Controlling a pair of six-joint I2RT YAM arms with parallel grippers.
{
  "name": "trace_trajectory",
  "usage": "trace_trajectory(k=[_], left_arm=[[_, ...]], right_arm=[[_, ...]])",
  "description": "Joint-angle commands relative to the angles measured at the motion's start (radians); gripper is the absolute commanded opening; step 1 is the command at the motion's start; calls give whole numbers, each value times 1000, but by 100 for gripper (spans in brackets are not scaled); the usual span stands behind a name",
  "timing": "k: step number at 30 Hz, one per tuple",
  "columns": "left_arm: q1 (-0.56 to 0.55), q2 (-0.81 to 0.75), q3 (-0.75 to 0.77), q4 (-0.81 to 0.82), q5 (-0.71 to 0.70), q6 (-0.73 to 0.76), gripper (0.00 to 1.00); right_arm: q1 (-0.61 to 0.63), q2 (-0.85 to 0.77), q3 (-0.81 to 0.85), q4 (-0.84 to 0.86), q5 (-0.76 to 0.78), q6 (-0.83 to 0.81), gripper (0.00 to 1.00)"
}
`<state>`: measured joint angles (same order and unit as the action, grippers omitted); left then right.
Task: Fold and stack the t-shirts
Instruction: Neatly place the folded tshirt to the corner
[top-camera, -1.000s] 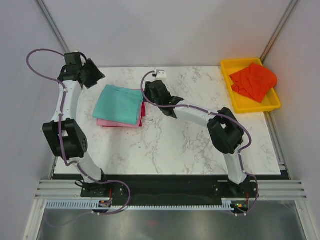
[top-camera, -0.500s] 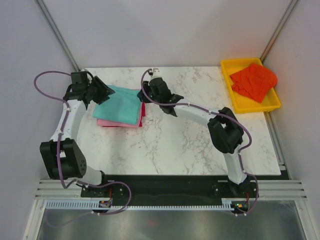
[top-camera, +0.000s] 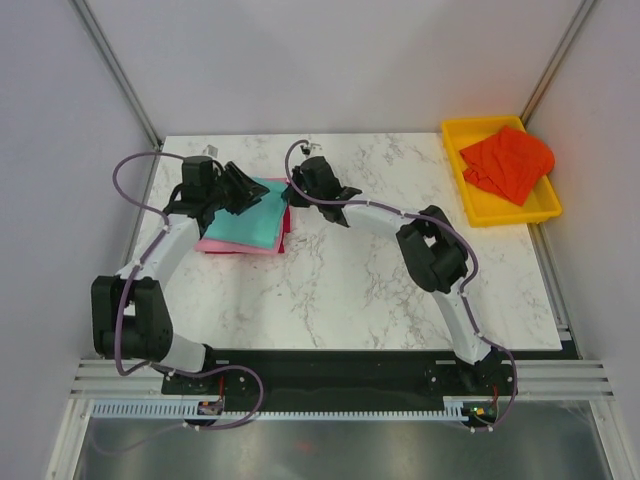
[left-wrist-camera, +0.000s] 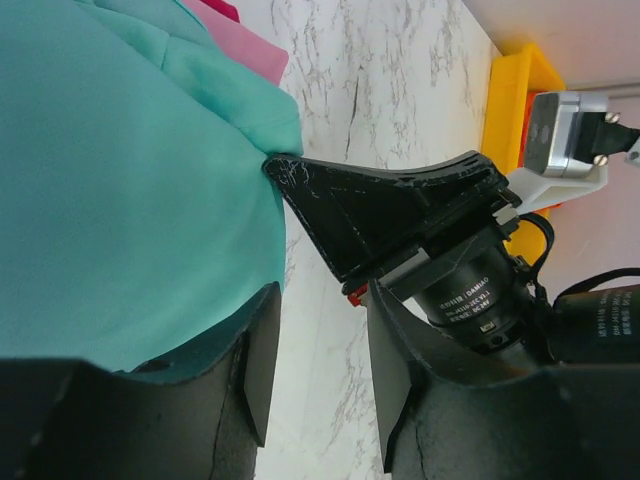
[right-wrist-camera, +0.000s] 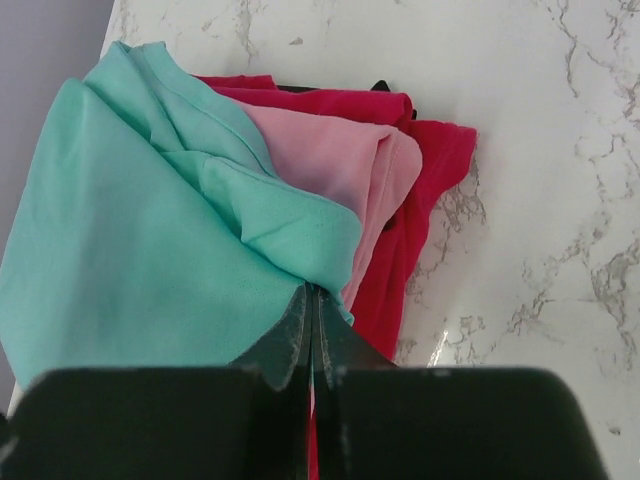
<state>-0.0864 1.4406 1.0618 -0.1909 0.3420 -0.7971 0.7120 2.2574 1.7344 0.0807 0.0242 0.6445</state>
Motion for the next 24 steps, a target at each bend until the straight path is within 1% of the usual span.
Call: trace_trajectory(k=[1,2,5,6,7,8,11,13,15,16,18,19,20,21,22,23,24], left_arm=[[-7,70,-46,190,61,-71,46],[-7,87,-54,230,83,-80,45],[-19,171,-36,258,84,-76,44],[-26,187,-36,264,78,-71,43],[-26,214,-39,274,72,-68,43],[-26,224,-51,292,71,-70,43],[-27,218,-89,353,77,-67,43],[-27,187,-106,375,68,-54,45],[-29,126,-111,375,57,-33,51],[-32,104,-112,375,43,-28,56],[-42,32,-123,369,22,-16,62],[-50,5,-132,370,-7,-11,65],[-62,-20,-146,370,-23,-5,71],[-91,-57,-149,369,-40,16,74],[-110,-71,-151,352,-76,27,84],[-148,-84,-146,338,-98,35,86],[-165,-107,-148,331,-116,45,90]], right_arm=[[-20,34,106,8,-17,9,0],[-22,40,117,5,-17,3,0],[-28,54,149,-12,-18,-14,0],[-29,54,154,-12,-18,-19,2],[-32,51,154,-13,-18,-23,6],[-32,48,152,-16,-18,-25,18],[-37,24,140,-18,-21,-35,43],[-40,-15,125,-25,-23,-49,46],[-46,-79,85,-30,-21,-65,52],[-48,-105,65,-29,-21,-66,54],[-59,-160,-5,-29,-23,-75,56],[-71,-220,-36,-29,-21,-85,57],[-78,-252,-64,-27,-21,-91,59],[-92,-319,-128,-27,-47,-95,61],[-100,-353,-162,-29,-49,-106,61],[-108,-390,-200,-29,-56,-111,63],[-118,-468,-284,-27,-55,-117,64]])
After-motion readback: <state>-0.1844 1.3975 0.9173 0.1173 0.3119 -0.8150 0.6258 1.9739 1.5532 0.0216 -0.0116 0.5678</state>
